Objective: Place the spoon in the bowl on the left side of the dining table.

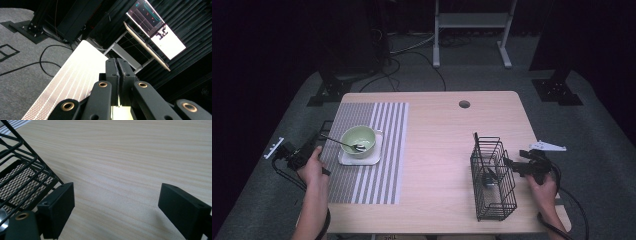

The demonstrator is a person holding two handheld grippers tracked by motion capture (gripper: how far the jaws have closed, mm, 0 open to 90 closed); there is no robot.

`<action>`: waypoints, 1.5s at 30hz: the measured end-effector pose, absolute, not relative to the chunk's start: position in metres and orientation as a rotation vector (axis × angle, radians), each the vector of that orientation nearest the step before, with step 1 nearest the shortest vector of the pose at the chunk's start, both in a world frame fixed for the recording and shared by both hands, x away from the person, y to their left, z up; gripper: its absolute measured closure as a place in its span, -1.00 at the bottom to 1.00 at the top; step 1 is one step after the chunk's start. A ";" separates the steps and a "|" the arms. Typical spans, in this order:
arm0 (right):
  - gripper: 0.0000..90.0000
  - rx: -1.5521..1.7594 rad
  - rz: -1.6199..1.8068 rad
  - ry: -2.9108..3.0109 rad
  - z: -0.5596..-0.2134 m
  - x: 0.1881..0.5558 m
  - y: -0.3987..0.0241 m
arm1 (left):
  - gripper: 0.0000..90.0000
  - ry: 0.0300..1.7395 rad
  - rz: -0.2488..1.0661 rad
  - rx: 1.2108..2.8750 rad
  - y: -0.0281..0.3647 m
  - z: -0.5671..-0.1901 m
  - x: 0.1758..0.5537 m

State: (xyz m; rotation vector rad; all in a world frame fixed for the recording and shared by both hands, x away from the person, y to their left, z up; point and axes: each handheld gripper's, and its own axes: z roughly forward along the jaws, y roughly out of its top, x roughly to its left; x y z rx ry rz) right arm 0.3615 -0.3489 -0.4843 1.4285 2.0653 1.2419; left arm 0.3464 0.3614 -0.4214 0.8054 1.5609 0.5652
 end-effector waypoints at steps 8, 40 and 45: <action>-0.72 1.429 1.246 2.063 -0.484 0.361 -0.349 | 0.96 1.564 0.559 0.808 0.360 -0.424 0.348; -0.72 1.422 1.235 2.065 -0.484 0.362 -0.348 | 0.41 1.544 0.596 0.915 0.359 -0.436 0.328; -0.72 1.423 1.235 2.065 -0.484 0.362 -0.348 | 0.35 1.521 0.587 0.948 0.355 -0.437 0.322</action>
